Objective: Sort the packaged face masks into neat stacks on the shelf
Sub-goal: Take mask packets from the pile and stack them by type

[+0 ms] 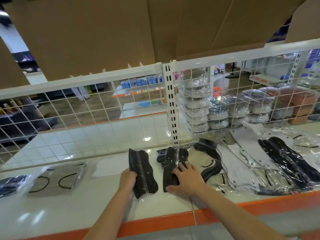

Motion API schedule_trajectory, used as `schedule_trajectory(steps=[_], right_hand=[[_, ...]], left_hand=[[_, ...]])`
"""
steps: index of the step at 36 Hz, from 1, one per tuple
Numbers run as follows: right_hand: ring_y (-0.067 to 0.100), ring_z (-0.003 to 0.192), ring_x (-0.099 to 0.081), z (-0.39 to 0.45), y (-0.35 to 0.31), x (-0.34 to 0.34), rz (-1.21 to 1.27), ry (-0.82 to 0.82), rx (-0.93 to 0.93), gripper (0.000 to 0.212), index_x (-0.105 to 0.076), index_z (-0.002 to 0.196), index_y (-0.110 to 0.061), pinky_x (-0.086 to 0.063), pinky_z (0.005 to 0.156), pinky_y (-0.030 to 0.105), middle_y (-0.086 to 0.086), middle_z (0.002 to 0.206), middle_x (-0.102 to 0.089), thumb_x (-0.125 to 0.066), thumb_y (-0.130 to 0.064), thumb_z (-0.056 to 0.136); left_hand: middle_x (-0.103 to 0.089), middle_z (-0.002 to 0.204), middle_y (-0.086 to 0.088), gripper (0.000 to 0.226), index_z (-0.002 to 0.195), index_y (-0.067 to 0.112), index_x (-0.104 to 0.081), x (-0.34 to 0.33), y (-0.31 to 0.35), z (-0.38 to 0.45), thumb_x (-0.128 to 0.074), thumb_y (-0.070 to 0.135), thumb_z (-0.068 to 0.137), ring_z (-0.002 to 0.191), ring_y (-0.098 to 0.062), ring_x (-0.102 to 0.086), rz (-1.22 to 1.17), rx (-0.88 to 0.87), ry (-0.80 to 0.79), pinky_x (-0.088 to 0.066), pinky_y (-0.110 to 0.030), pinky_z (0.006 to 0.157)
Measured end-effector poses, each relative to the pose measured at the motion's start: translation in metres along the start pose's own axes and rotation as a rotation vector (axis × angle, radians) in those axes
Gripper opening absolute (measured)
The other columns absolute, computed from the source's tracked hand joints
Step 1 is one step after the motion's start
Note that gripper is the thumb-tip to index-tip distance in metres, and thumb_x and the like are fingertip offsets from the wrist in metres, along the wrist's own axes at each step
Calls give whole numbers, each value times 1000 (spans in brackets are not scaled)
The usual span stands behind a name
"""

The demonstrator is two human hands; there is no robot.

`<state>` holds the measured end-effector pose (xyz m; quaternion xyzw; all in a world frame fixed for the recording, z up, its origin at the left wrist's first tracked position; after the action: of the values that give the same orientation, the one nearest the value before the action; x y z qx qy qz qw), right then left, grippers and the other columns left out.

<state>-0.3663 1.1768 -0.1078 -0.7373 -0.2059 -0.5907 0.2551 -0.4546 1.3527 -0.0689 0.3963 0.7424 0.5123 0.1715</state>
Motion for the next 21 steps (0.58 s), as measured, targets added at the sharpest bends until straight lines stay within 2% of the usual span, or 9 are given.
schedule_trajectory(steps=[1, 3, 8, 12, 14, 17, 19, 21], right_hand=[[35, 145, -4, 0, -1, -3, -15, -19, -7, 80, -29, 144, -24, -6, 118, 49, 12, 157, -13, -43, -71, 81], [35, 145, -1, 0, -2, -6, -2, 16, -13, 77, -27, 144, -22, -5, 118, 49, 13, 157, -11, -46, -66, 83], [32, 139, -25, 1, -4, -2, -46, 151, 16, 47, -40, 134, -18, -18, 117, 44, 9, 143, -39, -45, -42, 94], [28, 132, -38, 7, -1, 1, -1, 199, -19, 34, -45, 130, -15, -29, 111, 39, 8, 136, -49, -42, -24, 98], [23, 123, -48, 8, 0, 3, 109, 251, -36, 28, -52, 122, -15, -36, 104, 35, 6, 127, -55, -41, -23, 98], [15, 101, -55, 7, -2, 6, 366, 272, 1, 17, -57, 105, -17, -44, 91, 27, 1, 111, -59, -45, -27, 96], [13, 96, -55, 7, -9, 6, 549, 184, 36, 15, -57, 104, -17, -46, 86, 25, 1, 106, -60, -47, -24, 96], [12, 99, -55, 6, -19, 6, 659, 90, 94, 18, -57, 110, -18, -44, 87, 23, 1, 110, -60, -46, -23, 97]], left_hand=[[-63, 87, -21, 27, 86, 6, -59, -2, 1, -2, -35, -5, 93, 77, -29, -60, 31, -8, 0, -48, -33, 64], [-62, 83, -16, 28, 83, 8, -57, -6, 2, -2, -35, -3, 95, 74, -25, -59, 71, -23, -10, -45, -30, 59], [-61, 79, -14, 28, 86, 4, -59, -11, 3, -4, -34, -4, 95, 71, -23, -57, 121, -10, -55, -41, -28, 55], [-63, 84, -16, 28, 91, 4, -60, -9, 0, 2, -34, -4, 93, 77, -25, -59, 182, 11, -71, -45, -31, 64], [-65, 87, -17, 29, 93, 3, -62, -9, -1, 2, -34, -6, 90, 82, -27, -60, 211, 20, -94, -48, -32, 71], [-66, 86, -17, 28, 90, 3, -64, -10, -5, 2, -37, -6, 89, 80, -27, -61, 184, 28, -110, -47, -32, 73], [-69, 88, -16, 23, 93, 2, -65, -13, -5, 0, -43, 7, 96, 83, -27, -64, 121, 42, -129, -49, -32, 74], [-71, 91, -16, 27, 95, 4, -67, -14, -5, -3, -50, 25, 97, 86, -28, -67, 73, 49, -163, -49, -32, 71]])
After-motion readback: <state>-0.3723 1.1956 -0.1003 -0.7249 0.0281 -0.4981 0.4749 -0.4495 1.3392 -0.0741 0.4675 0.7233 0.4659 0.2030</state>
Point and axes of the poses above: each hand's wrist, its own z-axis towards the middle knuckle, its own x-axis out of the back of the hand, y = z × x, the point moved 2 cm from there along z, towards the middle knuckle
